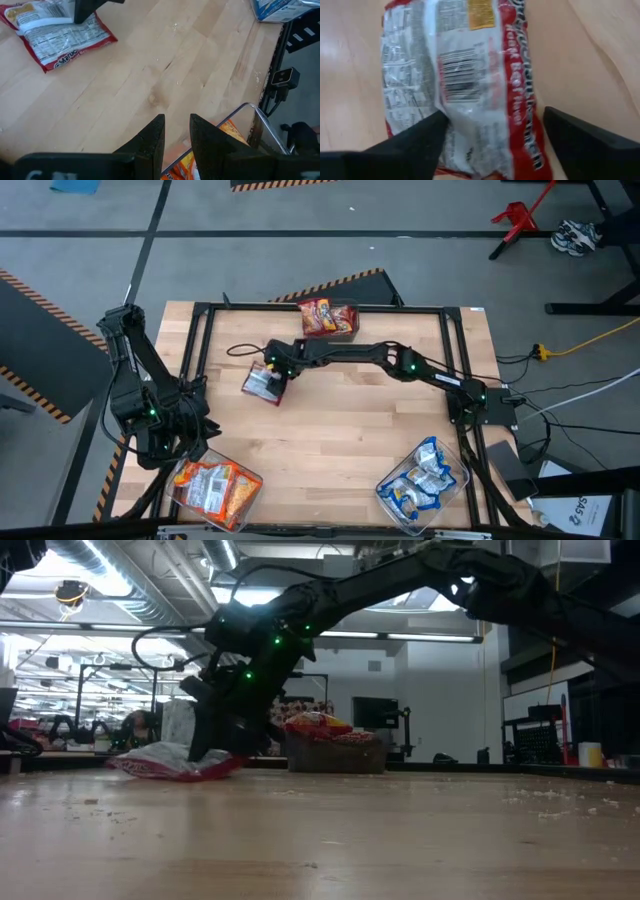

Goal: Sort Maruchan noodles
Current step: Put the red noodle pack into the black bin

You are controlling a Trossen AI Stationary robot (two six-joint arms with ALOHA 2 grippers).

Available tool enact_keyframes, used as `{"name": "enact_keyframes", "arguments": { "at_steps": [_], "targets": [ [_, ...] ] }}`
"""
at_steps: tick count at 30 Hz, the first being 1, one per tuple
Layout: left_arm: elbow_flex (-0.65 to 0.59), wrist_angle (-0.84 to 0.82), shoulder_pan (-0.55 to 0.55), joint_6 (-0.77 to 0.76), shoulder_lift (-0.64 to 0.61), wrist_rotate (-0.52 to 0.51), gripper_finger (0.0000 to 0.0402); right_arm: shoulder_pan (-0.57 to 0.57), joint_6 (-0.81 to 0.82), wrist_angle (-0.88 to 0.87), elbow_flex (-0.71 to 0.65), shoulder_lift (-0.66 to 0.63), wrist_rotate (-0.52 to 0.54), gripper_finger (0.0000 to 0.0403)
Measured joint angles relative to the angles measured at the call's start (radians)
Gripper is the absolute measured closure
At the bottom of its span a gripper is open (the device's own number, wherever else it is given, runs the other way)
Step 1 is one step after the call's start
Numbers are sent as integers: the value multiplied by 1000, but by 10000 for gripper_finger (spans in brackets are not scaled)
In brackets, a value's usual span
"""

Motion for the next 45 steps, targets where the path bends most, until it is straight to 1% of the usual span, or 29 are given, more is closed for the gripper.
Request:
{"name": "enact_keyframes", "arguments": {
  "at_steps": [3,7,11,13,15,18,22,25,28,30,36,41,45],
  "targets": [
    [0,0,0,1,0,0,318,1,1,-8,0,0,3,143],
    [0,0,0,7,0,0,318,1,43,-9,0,0,-1,248],
    [0,0,0,7,0,0,318,0,52,-7,4,0,-25,350],
    [0,0,0,7,0,0,318,0,52,-24,16,0,-43,384],
    [0,0,0,7,0,0,318,0,65,-26,14,-6,-50,389],
    [0,-1,0,8,0,-1,318,0,93,-55,14,-29,-51,381],
    [0,-1,0,8,0,-10,318,-10,125,-74,14,-92,-69,396],
    [0,-2,0,8,0,-12,318,-26,149,-88,14,-148,-72,394],
    [0,-6,0,8,0,-18,318,-49,152,-125,14,-212,-25,398],
    [0,-6,0,8,0,-31,318,-71,152,-159,15,-260,35,398],
    [0,-8,0,8,0,-71,318,-167,149,-334,16,-388,191,399],
    [0,-8,0,7,0,-75,318,-253,149,-490,16,-446,268,398],
    [0,-8,0,7,0,-76,318,-307,146,-553,11,-451,268,399]
  ]
}}
